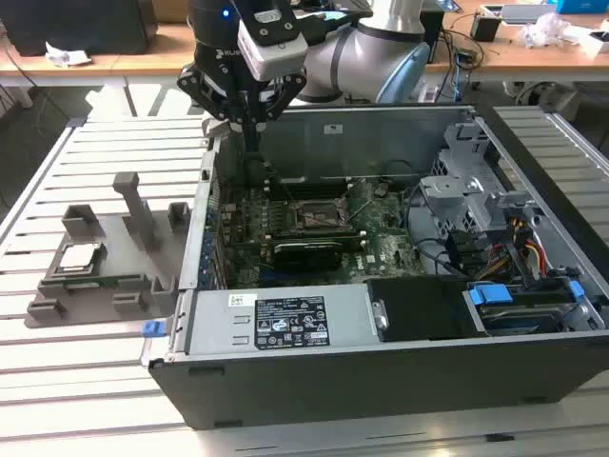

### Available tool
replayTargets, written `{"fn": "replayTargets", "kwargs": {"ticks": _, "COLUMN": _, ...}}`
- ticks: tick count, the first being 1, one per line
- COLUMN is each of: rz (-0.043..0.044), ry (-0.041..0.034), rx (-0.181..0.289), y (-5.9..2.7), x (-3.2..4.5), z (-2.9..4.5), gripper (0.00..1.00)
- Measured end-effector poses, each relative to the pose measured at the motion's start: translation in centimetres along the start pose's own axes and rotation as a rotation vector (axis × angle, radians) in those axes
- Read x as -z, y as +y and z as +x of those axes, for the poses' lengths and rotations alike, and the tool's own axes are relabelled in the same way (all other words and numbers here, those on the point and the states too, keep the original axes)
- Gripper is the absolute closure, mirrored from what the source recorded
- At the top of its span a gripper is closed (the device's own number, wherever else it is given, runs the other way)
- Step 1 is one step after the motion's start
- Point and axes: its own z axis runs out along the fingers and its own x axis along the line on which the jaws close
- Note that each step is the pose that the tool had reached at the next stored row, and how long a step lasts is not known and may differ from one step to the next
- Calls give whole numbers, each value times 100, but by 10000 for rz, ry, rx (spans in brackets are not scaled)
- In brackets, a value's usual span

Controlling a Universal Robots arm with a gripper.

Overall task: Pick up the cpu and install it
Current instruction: 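Reach for the cpu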

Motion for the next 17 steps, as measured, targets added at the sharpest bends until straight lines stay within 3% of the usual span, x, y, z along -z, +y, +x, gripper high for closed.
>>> {"fn": "replayTargets", "kwargs": {"ticks": 4, "rz": 0, "ry": 0, "rx": -2, "y": 0, "x": 0, "z": 9, "gripper": 89}}
{"fn": "replayTargets", "kwargs": {"ticks": 17, "rz": 1, "ry": 0, "rx": 0, "y": -13, "x": 5, "z": 174, "gripper": 89}}
